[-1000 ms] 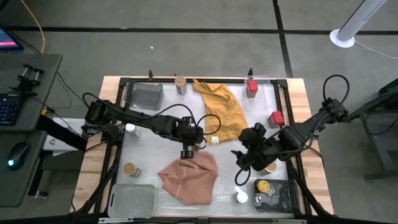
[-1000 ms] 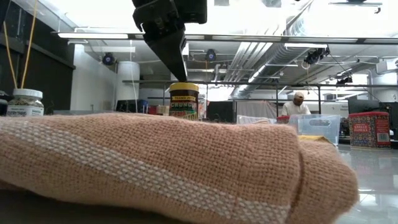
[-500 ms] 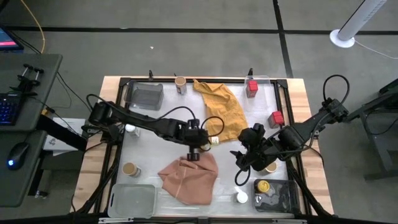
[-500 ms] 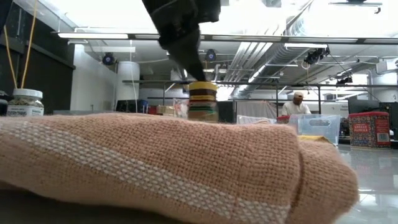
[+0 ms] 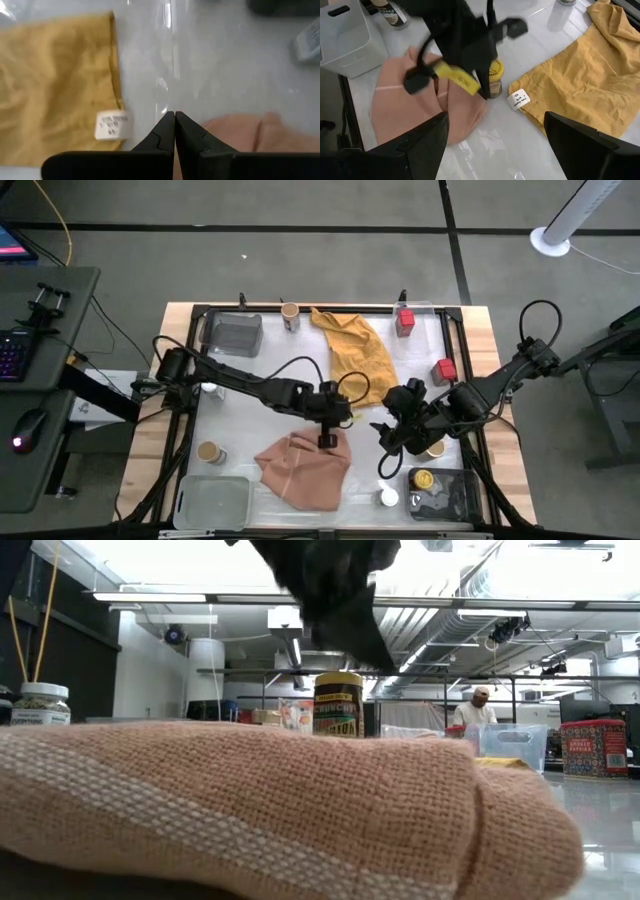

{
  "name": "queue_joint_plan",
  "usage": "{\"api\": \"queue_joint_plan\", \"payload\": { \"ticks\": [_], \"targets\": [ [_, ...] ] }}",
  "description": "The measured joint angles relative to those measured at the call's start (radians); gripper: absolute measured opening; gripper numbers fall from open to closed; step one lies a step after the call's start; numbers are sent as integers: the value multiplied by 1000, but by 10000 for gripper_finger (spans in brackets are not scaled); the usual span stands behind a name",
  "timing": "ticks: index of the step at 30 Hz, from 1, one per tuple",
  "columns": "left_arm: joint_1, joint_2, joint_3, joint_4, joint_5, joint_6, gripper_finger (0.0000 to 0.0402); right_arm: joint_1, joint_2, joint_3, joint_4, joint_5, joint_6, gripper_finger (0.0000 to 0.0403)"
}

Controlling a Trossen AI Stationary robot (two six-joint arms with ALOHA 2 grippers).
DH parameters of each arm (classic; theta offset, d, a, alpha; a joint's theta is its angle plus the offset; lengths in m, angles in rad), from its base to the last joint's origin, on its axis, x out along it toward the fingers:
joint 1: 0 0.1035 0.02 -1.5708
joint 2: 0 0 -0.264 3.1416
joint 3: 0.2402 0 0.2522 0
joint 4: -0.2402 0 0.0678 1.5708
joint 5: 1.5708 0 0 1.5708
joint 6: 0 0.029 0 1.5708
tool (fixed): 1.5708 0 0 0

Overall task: Sort spices by type
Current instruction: Put the yellow seasoning bottle into the bottom right black bin

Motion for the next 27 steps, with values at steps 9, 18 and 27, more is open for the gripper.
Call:
{"api": "queue_joint_plan", "payload": {
  "ticks": [9,18,27],
  "targets": [
    [10,-188,-15,-150,-57,112,0,0,0,1,-5,4,-19,322],
    [60,-245,-329,-117,-57,-62,0,0,0,1,-8,4,-4,322],
    [50,-217,-491,190,-14,-231,0,0,0,1,-4,5,4,322]
  ]
}}
